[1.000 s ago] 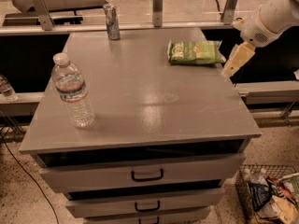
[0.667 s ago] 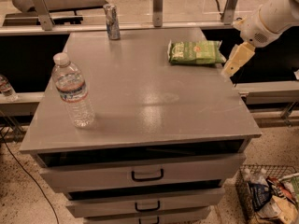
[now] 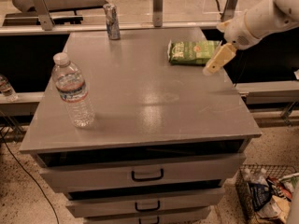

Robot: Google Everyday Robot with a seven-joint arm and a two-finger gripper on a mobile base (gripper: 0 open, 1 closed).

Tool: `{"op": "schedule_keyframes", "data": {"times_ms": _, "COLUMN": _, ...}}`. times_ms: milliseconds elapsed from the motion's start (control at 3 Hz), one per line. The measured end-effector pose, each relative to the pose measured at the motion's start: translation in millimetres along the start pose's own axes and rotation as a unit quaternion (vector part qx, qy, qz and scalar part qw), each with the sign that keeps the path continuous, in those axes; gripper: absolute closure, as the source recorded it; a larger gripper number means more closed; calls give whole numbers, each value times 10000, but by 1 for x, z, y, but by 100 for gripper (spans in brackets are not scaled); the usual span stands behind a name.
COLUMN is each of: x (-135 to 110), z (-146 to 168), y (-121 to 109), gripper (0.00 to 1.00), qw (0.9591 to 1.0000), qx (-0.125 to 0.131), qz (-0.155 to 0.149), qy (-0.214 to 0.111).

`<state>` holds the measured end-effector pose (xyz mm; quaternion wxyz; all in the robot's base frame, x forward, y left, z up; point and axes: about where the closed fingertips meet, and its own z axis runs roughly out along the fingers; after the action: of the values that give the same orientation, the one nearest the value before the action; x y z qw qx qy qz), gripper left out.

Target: Move redbull can near water bottle

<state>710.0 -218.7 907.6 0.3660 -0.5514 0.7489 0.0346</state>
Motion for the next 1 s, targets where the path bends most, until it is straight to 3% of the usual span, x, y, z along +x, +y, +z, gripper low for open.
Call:
{"op": "schedule_keyframes", "data": {"times_ms": 333, "x": -39, "z": 31, "y": -1, "gripper": 0, "qw": 9978, "qx": 23, "qz": 122, "qy": -653}}
{"op": "schedule_keyframes", "data": {"times_ms": 667, "x": -83, "z": 59, "y": -15, "gripper": 0, "qw": 9898, "qx": 137, "qz": 335, "qy": -1381}}
{"op": "schedule_keyframes", "data": {"times_ms": 1000, "x": -137, "z": 82, "y": -36, "gripper": 0, "qw": 9753, "qx": 352, "qz": 586, "qy": -2102}}
